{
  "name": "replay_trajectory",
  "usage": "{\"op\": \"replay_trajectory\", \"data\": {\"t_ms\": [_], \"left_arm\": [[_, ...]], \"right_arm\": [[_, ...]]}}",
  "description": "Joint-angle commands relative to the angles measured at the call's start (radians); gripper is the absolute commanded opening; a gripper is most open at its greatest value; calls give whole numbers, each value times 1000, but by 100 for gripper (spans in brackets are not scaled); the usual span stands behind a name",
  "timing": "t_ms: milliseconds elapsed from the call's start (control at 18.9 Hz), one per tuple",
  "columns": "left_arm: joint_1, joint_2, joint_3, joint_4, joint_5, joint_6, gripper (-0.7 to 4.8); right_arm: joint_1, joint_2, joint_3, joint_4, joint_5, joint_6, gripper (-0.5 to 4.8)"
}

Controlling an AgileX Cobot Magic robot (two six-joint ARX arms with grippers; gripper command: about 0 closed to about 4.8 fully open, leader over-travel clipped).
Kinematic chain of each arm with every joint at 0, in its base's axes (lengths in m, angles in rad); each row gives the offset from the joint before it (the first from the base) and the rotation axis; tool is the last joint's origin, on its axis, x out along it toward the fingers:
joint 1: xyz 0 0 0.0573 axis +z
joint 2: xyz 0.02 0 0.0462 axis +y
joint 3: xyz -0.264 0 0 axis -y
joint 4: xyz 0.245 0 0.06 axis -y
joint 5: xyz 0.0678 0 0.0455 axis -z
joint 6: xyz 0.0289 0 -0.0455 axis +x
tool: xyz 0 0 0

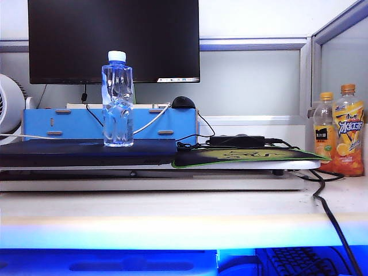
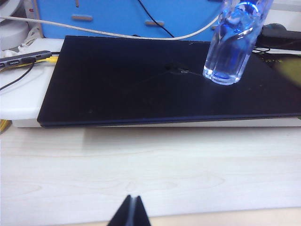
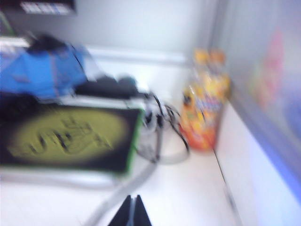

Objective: Pick up the mineral water bottle and place it on the laptop.

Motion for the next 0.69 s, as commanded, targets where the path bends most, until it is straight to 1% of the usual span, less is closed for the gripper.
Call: {"op": "replay_trajectory", "data": {"t_ms": [53,212,371,689], "left_arm": [[0,-2,0,-6,7,1,-2],[0,-2,0,-6,6,1,-2],[0,-2,0,-6,7,1,-2],[0,-2,0,-6,6,2,-2]], "right_arm": [[-28,4,-37,-79,-2,18,-1],[-28,7,-67,-178,-5,38,-1],[-28,9,-67,-174,-3,115,0],[-28,8,-67,-169,-2,115,0]]}}
